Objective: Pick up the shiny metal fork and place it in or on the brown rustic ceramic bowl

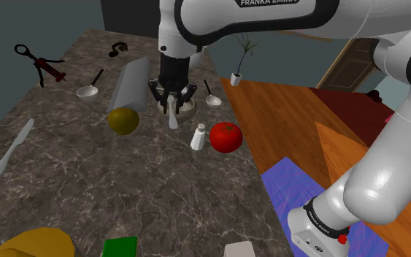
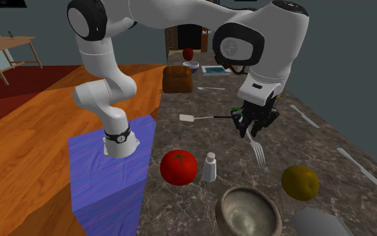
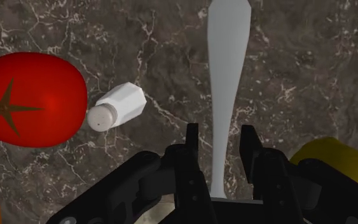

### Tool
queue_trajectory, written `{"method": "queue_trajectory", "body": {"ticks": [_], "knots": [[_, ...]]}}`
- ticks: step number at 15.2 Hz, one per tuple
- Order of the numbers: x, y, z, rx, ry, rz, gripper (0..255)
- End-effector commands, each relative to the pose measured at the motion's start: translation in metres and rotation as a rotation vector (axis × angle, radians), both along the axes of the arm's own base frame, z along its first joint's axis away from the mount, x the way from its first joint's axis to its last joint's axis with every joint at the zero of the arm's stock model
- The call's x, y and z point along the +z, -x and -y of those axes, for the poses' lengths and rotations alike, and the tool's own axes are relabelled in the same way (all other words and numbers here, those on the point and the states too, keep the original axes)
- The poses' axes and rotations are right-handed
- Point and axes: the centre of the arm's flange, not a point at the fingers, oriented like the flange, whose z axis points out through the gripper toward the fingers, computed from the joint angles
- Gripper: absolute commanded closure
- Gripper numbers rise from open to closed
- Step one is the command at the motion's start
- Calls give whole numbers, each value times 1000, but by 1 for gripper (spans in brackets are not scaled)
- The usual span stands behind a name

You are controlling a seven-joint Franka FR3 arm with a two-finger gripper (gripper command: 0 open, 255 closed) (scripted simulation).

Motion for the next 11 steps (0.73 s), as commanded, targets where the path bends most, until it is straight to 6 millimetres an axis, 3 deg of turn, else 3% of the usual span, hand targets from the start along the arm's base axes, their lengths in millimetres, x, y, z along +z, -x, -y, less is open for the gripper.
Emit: {"method": "queue_trajectory", "body": {"ticks": [1,11], "knots": [[8,0,0,0,0,0,255],[-2,-94,91,0,0,0,255]]}}
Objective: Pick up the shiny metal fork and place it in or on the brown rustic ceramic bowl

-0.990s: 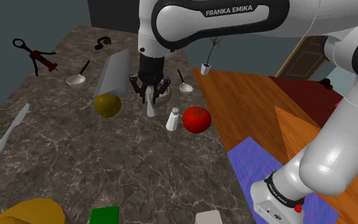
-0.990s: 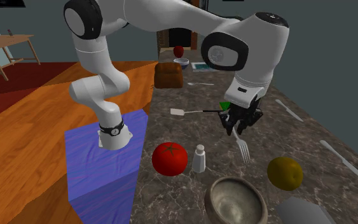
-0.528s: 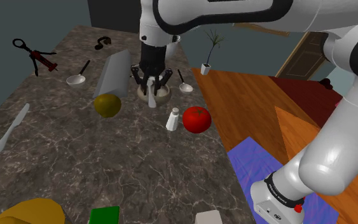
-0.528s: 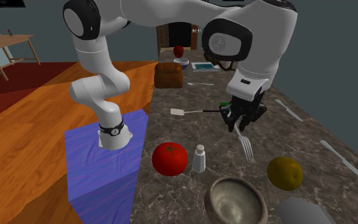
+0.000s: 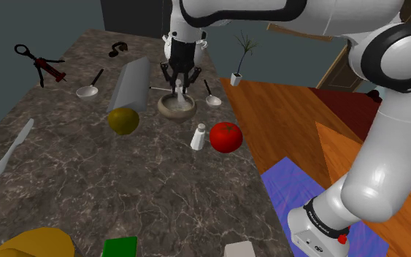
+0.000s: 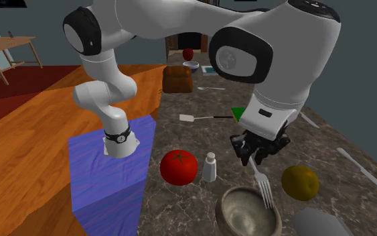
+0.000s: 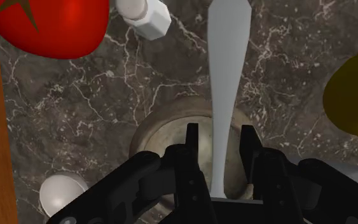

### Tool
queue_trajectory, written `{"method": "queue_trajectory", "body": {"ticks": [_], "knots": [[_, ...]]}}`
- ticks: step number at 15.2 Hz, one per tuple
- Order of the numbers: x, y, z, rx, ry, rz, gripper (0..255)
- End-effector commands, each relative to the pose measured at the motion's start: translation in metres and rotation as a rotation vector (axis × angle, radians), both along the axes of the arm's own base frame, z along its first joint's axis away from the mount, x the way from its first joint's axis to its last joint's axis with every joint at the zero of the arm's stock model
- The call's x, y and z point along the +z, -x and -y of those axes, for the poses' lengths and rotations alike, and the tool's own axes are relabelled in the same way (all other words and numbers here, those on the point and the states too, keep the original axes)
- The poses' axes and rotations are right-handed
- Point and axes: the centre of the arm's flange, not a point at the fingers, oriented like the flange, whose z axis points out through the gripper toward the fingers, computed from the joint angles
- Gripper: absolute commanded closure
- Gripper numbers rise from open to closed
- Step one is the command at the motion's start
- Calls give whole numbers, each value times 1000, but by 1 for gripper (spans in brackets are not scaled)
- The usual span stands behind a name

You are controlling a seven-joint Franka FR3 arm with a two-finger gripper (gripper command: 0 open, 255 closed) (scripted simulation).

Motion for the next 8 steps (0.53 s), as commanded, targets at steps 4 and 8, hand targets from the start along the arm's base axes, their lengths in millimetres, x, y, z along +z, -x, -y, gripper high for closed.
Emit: {"method": "queue_trajectory", "body": {"ticks": [4,8], "knots": [[-7,-43,43,1,0,0,255],[-28,-43,43,1,0,0,255]]}}
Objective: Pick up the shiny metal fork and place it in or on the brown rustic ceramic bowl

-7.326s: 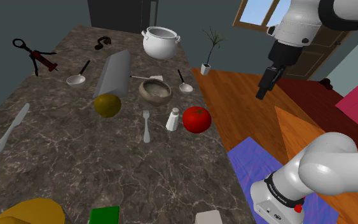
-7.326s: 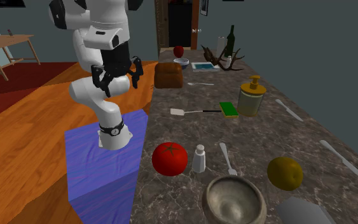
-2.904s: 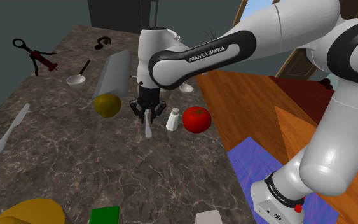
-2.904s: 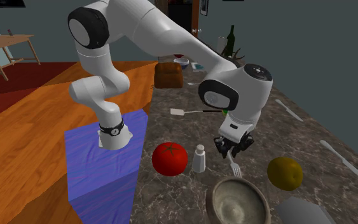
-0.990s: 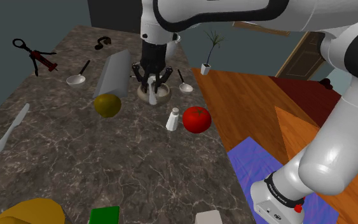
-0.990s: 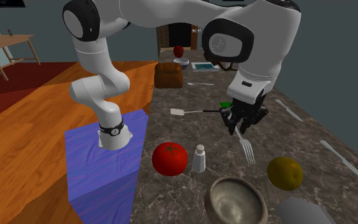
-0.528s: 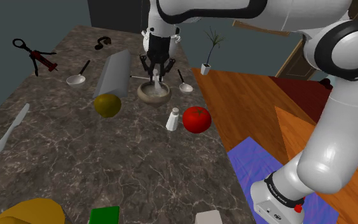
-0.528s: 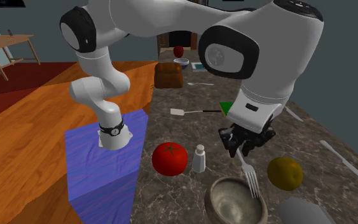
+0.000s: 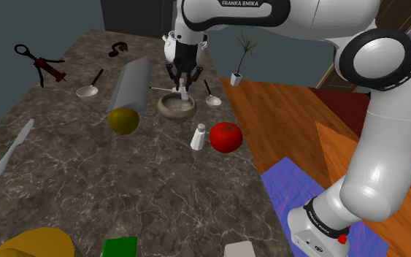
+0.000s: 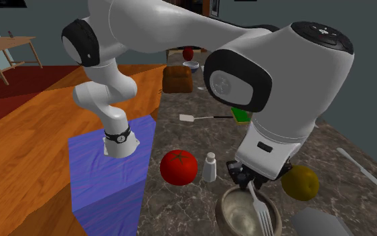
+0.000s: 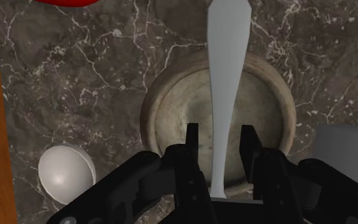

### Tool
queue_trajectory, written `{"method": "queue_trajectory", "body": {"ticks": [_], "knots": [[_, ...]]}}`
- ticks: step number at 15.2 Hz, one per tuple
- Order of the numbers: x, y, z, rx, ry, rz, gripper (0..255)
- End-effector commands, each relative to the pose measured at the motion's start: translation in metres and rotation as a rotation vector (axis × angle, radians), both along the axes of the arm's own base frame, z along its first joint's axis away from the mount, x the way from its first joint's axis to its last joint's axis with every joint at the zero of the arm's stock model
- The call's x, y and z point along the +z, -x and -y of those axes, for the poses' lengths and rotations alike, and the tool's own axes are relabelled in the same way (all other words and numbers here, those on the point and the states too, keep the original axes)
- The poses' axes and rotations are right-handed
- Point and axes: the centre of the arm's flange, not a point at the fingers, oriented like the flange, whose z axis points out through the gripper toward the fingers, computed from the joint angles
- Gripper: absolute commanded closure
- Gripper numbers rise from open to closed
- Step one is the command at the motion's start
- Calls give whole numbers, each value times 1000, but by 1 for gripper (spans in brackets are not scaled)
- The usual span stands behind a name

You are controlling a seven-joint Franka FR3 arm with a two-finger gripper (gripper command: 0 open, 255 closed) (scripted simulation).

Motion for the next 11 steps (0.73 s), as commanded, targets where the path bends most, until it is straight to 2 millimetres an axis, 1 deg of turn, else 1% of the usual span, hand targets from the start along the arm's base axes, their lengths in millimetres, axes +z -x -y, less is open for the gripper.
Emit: {"method": "queue_trajectory", "body": {"ticks": [1,5,6,11], "knots": [[-10,-2,1,0,0,1,255],[-31,-2,1,0,0,1,255],[-39,-2,1,0,0,1,255],[-39,-2,1,0,0,1,255]]}}
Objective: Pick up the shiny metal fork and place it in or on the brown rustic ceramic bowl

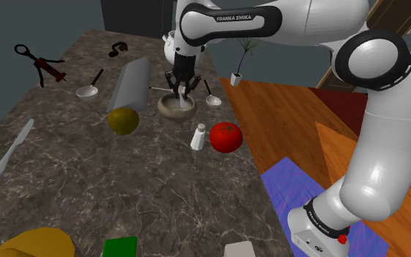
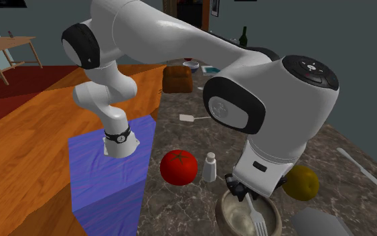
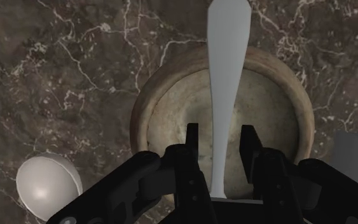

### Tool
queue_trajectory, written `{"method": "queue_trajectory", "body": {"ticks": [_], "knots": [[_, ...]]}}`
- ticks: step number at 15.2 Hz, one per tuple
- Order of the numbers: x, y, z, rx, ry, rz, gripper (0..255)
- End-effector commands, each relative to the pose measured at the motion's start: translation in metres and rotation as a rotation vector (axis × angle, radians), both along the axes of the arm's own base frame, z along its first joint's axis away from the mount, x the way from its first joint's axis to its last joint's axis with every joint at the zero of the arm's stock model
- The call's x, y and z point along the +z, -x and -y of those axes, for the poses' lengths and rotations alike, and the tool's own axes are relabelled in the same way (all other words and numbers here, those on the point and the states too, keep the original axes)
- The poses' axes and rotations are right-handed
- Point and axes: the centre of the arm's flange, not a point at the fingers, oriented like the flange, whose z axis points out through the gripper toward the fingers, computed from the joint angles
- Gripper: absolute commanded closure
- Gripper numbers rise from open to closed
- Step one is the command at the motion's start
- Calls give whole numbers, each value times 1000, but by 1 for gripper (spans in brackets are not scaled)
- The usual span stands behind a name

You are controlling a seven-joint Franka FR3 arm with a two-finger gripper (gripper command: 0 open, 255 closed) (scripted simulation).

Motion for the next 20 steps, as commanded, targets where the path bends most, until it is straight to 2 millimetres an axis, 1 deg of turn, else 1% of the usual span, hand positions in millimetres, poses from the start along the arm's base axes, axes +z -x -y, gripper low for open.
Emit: {"method": "queue_trajectory", "body": {"ticks": [1,3,4,9,12,13,20], "knots": [[0,0,0,0,0,0,255],[0,0,0,0,0,0,255],[0,0,0,0,0,0,0],[0,0,0,0,0,0,0],[39,-5,3,0,0,0,0],[49,-6,4,0,0,0,0],[49,-6,4,0,0,0,0]]}}
